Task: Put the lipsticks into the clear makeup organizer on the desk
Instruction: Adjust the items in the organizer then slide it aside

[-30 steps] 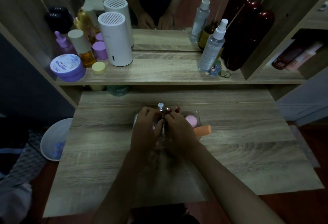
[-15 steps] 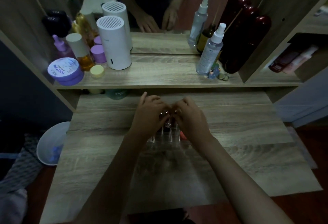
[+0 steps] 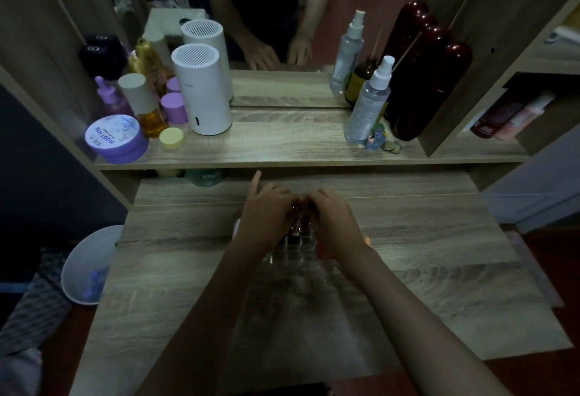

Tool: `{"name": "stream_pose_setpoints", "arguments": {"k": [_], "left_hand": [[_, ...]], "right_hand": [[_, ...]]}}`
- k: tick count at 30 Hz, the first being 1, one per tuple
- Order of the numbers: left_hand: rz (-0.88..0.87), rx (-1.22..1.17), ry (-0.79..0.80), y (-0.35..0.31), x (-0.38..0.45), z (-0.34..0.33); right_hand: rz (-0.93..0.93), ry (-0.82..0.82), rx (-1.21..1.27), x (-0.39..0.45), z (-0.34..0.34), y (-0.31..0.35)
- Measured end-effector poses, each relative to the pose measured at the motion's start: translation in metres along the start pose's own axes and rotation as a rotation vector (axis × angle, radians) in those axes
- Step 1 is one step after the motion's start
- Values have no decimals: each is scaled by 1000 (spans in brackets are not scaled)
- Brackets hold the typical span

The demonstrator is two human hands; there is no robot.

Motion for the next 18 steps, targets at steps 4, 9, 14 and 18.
{"name": "stream_pose_setpoints", "arguments": {"k": [4,9,14,18], "left_hand": [[2,-23,-8,2,0,-1],[4,-47,-19,3,0,0],[2,-83,-52,4,-4,2],[48,-244,-145,15,-11,13]], "right_hand": [[-6,-2,11,1,0,-2],[4,2,15,1,2,-3],[17,-37,37,-2,13,-6],[4,-112,58,-8,31,-16]]}}
Point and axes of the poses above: each hand's wrist, its own x-axis towards the middle knuckle, its own z-axis out of the back of the hand, y = z × x, the point moved 9 cm from there along x, towards the middle knuckle, and after that the axes turned 10 degrees about y, right-handed, at the moved point
